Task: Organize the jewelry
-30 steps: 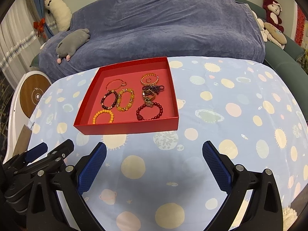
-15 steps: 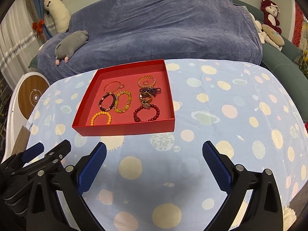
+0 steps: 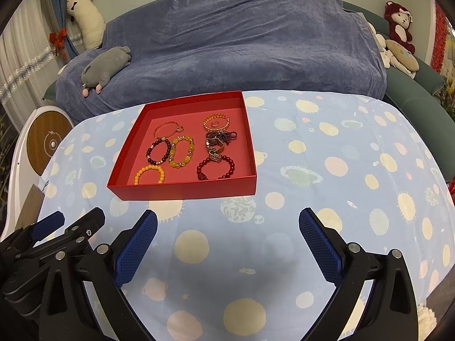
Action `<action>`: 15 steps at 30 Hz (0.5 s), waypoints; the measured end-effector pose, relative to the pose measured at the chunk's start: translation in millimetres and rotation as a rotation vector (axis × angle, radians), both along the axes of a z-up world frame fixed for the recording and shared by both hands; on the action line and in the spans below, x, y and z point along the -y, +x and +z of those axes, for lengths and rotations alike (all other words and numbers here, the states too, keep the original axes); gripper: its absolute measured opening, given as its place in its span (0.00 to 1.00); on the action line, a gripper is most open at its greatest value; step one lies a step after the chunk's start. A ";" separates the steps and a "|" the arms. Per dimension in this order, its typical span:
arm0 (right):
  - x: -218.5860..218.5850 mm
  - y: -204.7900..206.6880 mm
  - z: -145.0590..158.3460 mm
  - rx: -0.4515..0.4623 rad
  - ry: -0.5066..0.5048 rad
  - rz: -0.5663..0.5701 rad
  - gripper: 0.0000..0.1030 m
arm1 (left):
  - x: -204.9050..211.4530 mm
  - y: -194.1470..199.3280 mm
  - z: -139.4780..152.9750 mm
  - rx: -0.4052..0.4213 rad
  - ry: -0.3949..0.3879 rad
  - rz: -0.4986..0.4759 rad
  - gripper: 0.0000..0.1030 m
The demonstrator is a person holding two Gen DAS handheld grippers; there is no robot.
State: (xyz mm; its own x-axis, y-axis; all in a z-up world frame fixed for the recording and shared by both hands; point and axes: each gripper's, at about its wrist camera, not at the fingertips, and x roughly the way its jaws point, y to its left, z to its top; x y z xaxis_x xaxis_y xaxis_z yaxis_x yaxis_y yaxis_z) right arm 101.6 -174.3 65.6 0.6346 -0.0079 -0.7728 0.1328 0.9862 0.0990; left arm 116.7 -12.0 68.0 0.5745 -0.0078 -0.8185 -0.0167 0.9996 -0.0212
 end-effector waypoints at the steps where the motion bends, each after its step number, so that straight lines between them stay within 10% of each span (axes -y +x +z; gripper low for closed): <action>1: 0.1 0.0 0.0 -0.001 -0.001 0.000 0.93 | -0.1 -0.2 0.1 -0.001 0.003 0.001 0.72; 15: -1.5 -3.0 -0.3 0.003 -0.003 0.003 0.93 | -0.3 -3.3 0.1 0.016 0.031 0.009 0.74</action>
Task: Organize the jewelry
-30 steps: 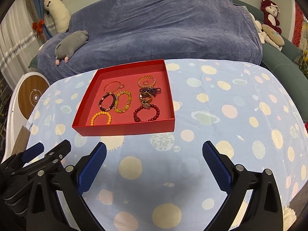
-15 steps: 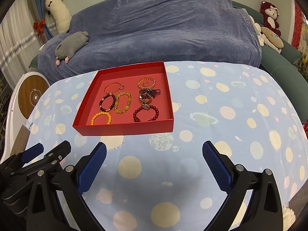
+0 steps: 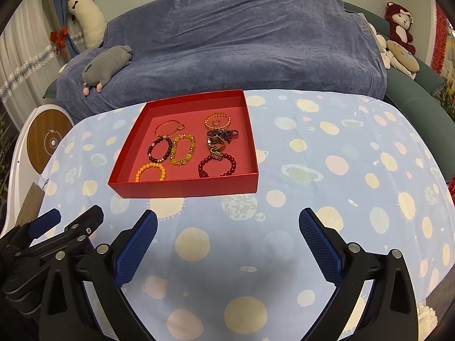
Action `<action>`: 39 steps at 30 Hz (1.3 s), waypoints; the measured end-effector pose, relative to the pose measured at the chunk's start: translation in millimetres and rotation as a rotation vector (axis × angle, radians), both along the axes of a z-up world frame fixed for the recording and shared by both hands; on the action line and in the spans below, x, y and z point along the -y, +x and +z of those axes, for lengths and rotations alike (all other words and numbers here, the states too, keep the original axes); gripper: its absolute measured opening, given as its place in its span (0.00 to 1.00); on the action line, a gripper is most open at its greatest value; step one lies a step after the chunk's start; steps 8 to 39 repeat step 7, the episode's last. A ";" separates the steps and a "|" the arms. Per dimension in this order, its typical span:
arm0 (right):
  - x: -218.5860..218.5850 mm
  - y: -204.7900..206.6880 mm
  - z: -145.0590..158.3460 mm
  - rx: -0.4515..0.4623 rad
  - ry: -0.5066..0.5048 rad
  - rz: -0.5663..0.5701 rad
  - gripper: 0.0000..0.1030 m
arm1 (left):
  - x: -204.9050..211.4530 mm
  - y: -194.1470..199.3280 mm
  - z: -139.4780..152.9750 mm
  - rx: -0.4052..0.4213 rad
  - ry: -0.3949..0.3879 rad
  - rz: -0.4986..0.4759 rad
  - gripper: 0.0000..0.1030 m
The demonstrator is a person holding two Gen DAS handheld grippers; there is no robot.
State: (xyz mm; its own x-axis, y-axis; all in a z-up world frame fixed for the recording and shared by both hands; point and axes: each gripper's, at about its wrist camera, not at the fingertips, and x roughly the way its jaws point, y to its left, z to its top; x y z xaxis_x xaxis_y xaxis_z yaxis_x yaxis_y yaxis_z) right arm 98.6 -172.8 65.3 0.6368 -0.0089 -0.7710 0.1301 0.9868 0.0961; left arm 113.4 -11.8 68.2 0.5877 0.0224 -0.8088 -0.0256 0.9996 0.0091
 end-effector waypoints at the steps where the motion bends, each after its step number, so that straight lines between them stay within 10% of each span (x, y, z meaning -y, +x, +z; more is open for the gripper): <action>1: 0.0 -0.1 0.2 0.001 -0.002 0.000 0.93 | 0.1 -0.2 0.0 -0.001 0.002 0.002 0.74; 39: -1.1 -1.1 -0.9 0.001 0.000 -0.003 0.93 | 1.4 0.0 1.5 0.007 0.009 -0.004 0.74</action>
